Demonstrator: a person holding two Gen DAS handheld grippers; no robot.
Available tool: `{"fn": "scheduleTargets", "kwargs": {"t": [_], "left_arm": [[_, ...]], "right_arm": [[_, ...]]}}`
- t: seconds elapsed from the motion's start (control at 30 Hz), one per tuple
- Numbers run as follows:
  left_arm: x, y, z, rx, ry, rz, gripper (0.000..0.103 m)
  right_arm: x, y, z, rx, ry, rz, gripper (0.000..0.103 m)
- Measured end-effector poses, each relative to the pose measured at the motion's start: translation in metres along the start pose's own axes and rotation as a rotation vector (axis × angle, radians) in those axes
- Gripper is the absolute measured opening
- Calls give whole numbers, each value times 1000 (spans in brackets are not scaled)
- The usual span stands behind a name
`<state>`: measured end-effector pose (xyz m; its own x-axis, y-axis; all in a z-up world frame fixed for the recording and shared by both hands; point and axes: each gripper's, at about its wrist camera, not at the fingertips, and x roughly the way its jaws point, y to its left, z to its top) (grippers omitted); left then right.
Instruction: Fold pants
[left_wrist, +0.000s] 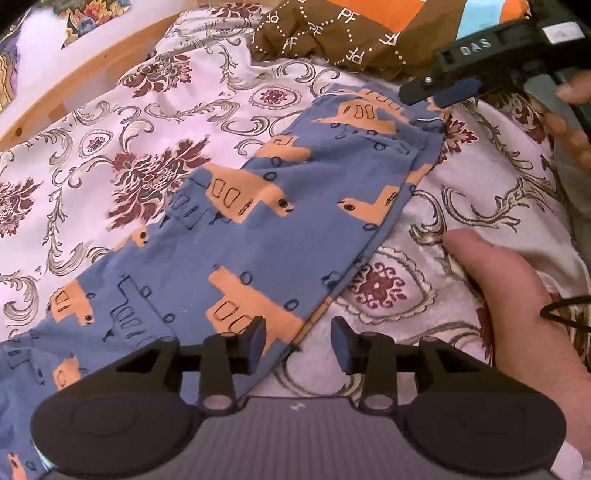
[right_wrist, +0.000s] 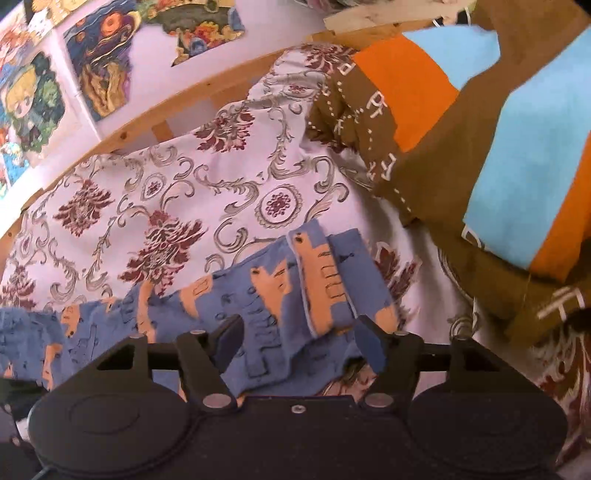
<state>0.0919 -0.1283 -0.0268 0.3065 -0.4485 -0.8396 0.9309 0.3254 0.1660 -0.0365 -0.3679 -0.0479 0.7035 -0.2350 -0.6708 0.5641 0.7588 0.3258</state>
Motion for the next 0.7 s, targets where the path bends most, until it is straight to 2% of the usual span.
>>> {"fn": "scheduleTargets", "kwargs": {"t": [0.17, 0.23, 0.27, 0.3, 0.33, 0.4, 0.5, 0.7], "left_arm": [[6, 3, 1, -89, -22, -35, 44], [0, 7, 7, -109, -39, -64, 61], [-4, 9, 11, -115, -57, -77, 80], [-9, 11, 17, -121, -83, -80, 93], [-14, 13, 24, -126, -117, -78, 96], [-19, 17, 41, -128, -166, -80, 100], [-14, 26, 73, -127, -185, -92, 103], [26, 37, 155, -108, -164, -168, 103]], "right_arm": [[19, -15, 4, 75, 21, -22, 50], [24, -19, 3, 92, 29, -35, 49], [25, -18, 3, 95, 29, -36, 49], [25, -18, 3, 96, 27, -36, 49], [25, -18, 3, 94, 25, -37, 49], [25, -19, 1, 95, 21, -42, 49], [26, -21, -1, 108, 19, -50, 49], [26, -20, -4, 121, 4, -59, 54]]}}
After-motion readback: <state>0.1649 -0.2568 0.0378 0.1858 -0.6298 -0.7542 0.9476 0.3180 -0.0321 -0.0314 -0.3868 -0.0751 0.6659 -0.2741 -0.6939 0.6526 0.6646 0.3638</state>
